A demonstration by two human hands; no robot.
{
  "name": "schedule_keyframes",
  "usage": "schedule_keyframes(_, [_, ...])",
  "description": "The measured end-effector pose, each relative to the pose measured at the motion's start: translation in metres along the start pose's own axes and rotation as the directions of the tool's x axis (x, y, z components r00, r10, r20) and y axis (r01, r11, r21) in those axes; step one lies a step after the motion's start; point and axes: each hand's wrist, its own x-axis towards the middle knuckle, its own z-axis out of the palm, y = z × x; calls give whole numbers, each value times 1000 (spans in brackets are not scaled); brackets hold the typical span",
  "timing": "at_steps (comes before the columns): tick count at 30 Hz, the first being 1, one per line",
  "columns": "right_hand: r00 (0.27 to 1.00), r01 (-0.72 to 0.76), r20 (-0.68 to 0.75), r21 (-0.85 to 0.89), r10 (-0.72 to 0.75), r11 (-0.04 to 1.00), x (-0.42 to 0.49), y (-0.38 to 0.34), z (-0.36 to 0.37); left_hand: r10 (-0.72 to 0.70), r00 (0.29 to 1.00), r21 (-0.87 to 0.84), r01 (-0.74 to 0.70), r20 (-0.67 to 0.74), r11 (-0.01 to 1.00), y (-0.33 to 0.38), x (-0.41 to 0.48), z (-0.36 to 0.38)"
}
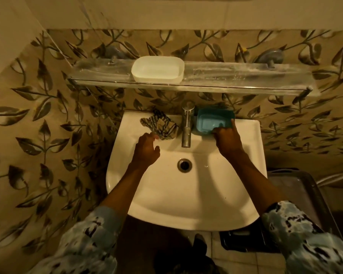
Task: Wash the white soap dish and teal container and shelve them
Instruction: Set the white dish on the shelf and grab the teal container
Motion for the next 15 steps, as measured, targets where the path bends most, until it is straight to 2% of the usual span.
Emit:
schedule_keyframes(3, [997,-53,-55,69,57,996,-13,-2,-5,-18,999,128,12,45,992,16,25,7])
schedule_keyframes(5, [992,-60,-106,135,75,989,-24,-1,-13,27,998,173,-36,55,984,21,43,12])
schedule_keyframes(7, [980,-93,-135,357,150,929,-36,3,-20,77,992,214,-97,99,972,18,58,22])
schedule_keyframes(8, [973,-122,-107,517,205,848,-42,5,-24,76,990,226,-102,121,969,17,62,26])
schedule_keyframes(10, [958,-214,43,765,284,607,-55,8,-30,57,994,260,-78,89,962,14,69,32])
schedule_keyframes(13, [924,-341,272,905,270,253,-79,10,-33,80,997,354,-70,-13,932,14,71,35])
schedule_keyframes(15, [909,-366,345,929,233,51,-89,11,-31,68,996,354,-44,-57,934,17,67,32])
